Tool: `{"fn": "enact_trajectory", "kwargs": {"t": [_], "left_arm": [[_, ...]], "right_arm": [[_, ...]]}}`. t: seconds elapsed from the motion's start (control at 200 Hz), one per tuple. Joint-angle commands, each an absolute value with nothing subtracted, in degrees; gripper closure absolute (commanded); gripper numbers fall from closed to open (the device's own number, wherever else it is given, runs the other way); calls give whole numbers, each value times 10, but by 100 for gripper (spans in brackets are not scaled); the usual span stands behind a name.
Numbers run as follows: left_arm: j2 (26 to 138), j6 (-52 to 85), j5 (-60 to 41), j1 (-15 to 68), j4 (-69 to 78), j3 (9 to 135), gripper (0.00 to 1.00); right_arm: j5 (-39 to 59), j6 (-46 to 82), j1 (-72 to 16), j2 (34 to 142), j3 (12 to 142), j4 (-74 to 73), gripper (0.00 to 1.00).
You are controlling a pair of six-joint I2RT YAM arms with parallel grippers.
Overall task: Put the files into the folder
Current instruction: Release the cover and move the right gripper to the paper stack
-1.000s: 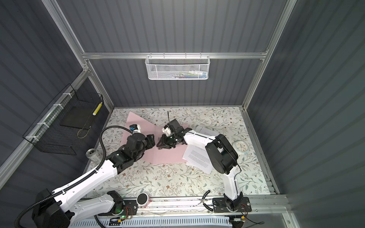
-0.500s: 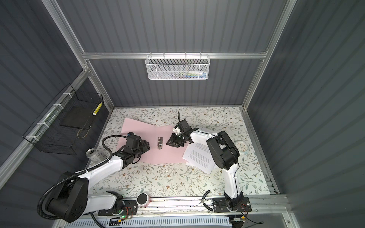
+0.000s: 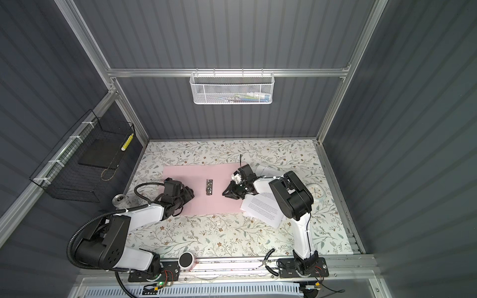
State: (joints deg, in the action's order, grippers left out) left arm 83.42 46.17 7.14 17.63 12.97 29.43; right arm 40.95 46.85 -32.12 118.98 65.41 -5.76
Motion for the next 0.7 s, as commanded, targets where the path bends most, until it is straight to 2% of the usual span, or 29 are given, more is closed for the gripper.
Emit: {"fn": "enact_trajectory", "kwargs": {"t": [0.0,0.17,0.34,0.58,0.691], "left_arm": [[825,459,54,172,106,288,33],[745,409,41,173,37,332,29],[665,387,13,176,-28,376,26],[609,377,-66,184,-74,429,25],[596,371,-96,201,-89,455,24]], "right_arm": [[391,476,-320,1195,635,-30,76],[406,471,-317,1151,662,-13,75],[387,454,-303,1058,661,27,69],[275,427,-236,869,538,113,65],[199,411,-186,765,471,177,59]]}}
